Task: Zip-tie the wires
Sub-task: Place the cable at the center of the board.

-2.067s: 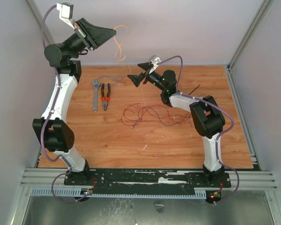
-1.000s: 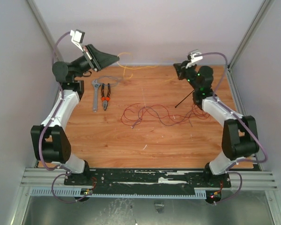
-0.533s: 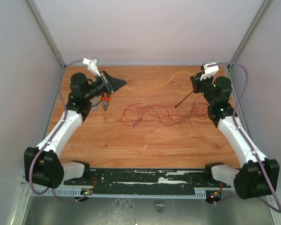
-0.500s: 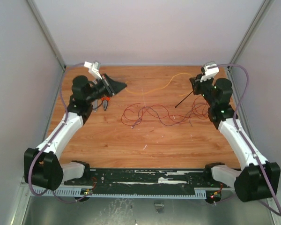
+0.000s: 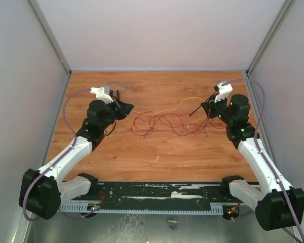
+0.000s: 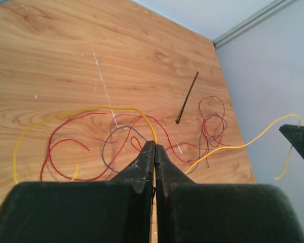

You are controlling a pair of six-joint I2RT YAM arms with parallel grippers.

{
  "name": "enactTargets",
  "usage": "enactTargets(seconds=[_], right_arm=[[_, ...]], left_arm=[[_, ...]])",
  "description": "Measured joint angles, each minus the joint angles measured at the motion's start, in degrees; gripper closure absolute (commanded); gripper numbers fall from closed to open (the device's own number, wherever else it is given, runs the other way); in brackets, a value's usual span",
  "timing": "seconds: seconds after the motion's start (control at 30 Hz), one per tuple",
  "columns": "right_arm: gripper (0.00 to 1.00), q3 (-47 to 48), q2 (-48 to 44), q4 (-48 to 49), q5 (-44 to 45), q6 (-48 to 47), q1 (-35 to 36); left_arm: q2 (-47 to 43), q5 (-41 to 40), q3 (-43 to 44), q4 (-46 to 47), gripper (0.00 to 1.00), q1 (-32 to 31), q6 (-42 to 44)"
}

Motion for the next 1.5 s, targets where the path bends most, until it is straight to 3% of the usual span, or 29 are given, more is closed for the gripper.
enactTargets(seconds=[0.4, 0.7, 0.8, 1.0, 1.13, 1.3, 1.5], right_arm=[[1.0, -0.2, 0.2, -1.4, -1.3, 1.7, 0.5], [1.0, 1.2, 1.4, -1.5, 0.0, 1.9, 0.9], [1.0, 1.2, 0.7, -2.1, 1.5, 1.9, 0.9], [1.0, 0.6, -0.8, -3.1, 3.7, 1.9, 0.9], [1.0, -0.2, -1.0, -4.1, 4.6, 1.9, 0.9], [1.0, -0.2, -1.0, -4.5, 7.1, 1.9, 0.9], [1.0, -0.2, -1.0, -4.4, 12.3, 1.9, 0.9]], left_arm=[[7.6, -3.6, -1.6, 3.9, 1.0, -2.3, 0.1], [18.0, -2.6, 11.1, 8.3, 1.0, -2.3, 1.0], [16.8, -2.5, 8.0, 11.6, 0.97, -2.3, -0.2], [11.6, -2.8, -10.8, 19.2, 0.94, -2.8, -6.7], [11.5, -2.8, -17.8, 19.8, 0.76, -3.3, -9.5], [10.5, -3.3, -16.1, 19.8, 0.4, -3.4, -9.4], [9.7, -4.3, -14.5, 20.0, 0.29, -3.4, -8.7]])
